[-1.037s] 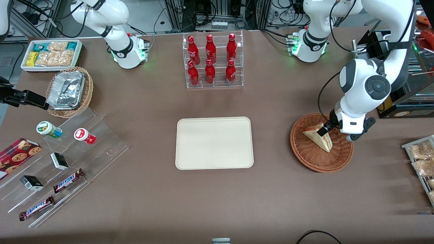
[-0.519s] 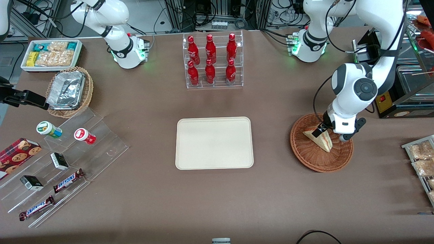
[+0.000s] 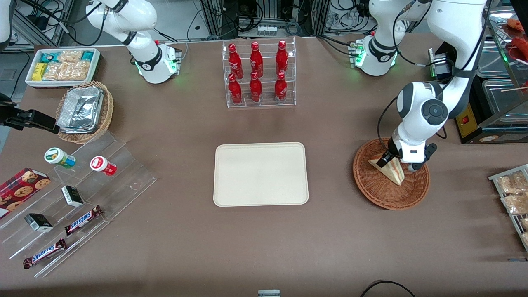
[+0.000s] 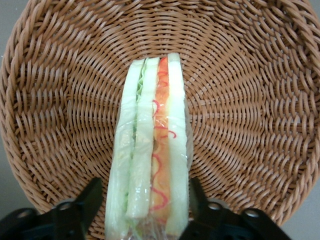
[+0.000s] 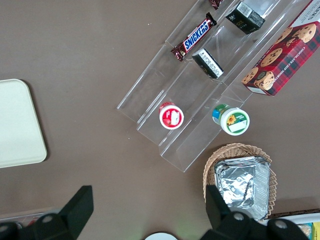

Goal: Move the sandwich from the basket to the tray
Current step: 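Lower the open left gripper around the sandwich and close it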

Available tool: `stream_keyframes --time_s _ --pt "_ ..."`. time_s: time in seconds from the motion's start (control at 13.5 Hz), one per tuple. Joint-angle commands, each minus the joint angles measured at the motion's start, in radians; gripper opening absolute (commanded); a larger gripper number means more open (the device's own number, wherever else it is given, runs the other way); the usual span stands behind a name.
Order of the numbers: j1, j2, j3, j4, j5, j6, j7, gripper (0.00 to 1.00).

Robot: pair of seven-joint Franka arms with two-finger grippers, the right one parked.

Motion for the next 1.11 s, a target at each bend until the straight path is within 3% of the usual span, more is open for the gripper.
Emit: stream_keyframes --time_s 0.0,0.37,0.67,1.04 --pt "-0.007 -0.007 0.009 -0.011 0.017 0.021 -0.03 0.0" --pt "-0.008 -0.014 0.012 0.002 0.025 0.014 -0.022 0.0" --pt "-0.013 -0.036 0.011 0.019 0.099 -0.02 -0.022 0.0" --pt "-0.091 -0.05 -0.006 0.232 0.12 -0.363 -0.027 0.0"
